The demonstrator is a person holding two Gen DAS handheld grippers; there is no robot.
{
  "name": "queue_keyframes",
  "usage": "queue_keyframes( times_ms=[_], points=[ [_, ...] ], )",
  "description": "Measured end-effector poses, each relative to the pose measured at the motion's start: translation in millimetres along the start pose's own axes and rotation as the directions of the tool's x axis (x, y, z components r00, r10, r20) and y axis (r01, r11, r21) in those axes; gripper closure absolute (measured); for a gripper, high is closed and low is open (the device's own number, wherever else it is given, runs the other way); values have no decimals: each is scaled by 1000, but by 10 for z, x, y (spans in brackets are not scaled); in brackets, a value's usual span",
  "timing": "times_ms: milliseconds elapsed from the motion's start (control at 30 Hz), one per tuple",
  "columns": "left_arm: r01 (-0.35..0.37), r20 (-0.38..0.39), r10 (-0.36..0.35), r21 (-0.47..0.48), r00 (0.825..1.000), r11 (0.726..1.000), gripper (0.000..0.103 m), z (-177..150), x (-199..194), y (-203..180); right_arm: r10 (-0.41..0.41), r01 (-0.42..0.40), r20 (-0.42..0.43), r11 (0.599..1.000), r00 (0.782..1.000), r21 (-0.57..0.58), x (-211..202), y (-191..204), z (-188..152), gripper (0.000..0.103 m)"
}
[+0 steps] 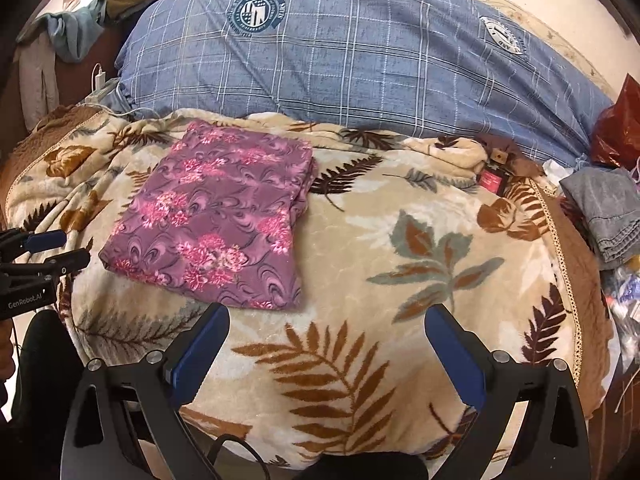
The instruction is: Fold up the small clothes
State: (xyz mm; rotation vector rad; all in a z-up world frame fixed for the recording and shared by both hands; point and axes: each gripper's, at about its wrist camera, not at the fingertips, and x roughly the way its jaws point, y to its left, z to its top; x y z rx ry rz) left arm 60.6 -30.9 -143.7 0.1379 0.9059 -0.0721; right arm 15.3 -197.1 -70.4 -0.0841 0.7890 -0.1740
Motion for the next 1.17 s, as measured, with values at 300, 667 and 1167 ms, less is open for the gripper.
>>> queue_keyframes(
  times_ms=[300,667,1167],
  points=[
    [34,-16,-34,-8,999,999,45,11,-3,13,21,-20,-17,998,1000,64,14,-122,-46,3],
    [71,-5,-71,-12,997,997,45,138,-30,-38,21,-20,-21,998,1000,59,33,-122,-41,3],
    [29,45,-29,2,999,1000,45,344,-173,-104,-12,14,-35,998,999,56,77,-198,28,4]
  ],
)
